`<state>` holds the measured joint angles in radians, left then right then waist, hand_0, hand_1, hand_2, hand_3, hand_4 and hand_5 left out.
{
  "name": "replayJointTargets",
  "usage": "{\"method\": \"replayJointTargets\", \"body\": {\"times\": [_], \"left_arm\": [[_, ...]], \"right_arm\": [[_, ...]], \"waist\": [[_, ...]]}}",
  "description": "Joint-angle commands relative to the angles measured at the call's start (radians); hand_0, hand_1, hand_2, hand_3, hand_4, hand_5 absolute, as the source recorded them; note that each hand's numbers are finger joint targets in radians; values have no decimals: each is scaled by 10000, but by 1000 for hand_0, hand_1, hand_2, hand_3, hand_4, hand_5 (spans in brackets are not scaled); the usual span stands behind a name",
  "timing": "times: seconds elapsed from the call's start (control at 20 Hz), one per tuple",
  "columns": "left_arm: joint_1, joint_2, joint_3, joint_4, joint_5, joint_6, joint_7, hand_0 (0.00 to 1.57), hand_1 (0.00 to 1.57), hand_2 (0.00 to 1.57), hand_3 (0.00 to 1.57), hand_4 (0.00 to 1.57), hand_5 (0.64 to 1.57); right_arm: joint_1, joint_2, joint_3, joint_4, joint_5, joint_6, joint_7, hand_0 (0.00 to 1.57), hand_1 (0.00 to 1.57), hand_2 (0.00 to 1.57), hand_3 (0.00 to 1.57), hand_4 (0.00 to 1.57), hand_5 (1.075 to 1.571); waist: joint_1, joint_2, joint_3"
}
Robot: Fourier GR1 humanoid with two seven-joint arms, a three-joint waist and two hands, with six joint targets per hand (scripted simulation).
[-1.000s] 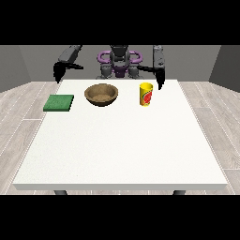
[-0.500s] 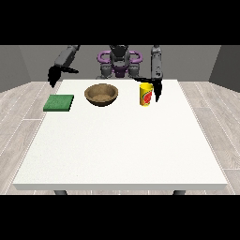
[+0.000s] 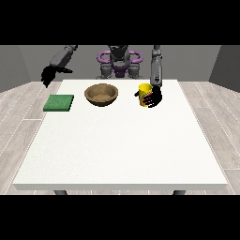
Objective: Pick the cup and pour the ball into the bowl, then pick the bowl and place it on the pad
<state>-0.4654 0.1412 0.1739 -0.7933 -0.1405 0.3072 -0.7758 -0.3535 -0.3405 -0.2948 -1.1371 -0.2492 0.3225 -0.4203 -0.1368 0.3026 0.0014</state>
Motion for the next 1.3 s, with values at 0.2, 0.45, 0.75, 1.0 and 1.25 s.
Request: {"method": "replayJointTargets", "body": {"times": [0.2, 0.45, 0.75, 1.0, 1.25], "left_arm": [[-842, -274, -61, 901, -822, 1962, 323, 1351, 1351, 1571, 1571, 881, 1502], [-429, -300, -1558, 188, -2460, 2531, 2186, 1348, 1348, 1571, 1571, 989, 1532], [-1394, -320, -3062, -174, -4313, 2130, 4922, 1397, 1397, 1571, 1571, 1091, 1571], [-1343, -1094, -4535, 31, -6607, 2868, 6883, 1364, 1364, 1571, 1571, 1068, 1568], [-1894, -1264, -4584, -636, -7376, 2075, 8319, 1346, 1346, 1571, 1571, 1048, 1569]], "right_arm": [[9, -767, -437, 579, -170, 591, -217, 0, 0, 0, 0, 0, 1556], [546, -1002, -612, 2197, 134, 778, -519, 0, 0, 0, 0, 0, 1556], [489, -1278, -962, 3394, 12, 525, 121, 0, 0, 0, 0, 0, 1560], [793, -1396, -1143, 4069, 223, 260, -325, 0, 0, 0, 0, 0, 1557], [962, -1638, -1275, 4453, 100, 773, -824, 0, 0, 83, 0, 0, 1554]], "waist": [[-384, -9, -12], [546, -1938, 15], [1456, -3247, 6], [2072, -3733, 10], [1864, -3637, -5]]}}
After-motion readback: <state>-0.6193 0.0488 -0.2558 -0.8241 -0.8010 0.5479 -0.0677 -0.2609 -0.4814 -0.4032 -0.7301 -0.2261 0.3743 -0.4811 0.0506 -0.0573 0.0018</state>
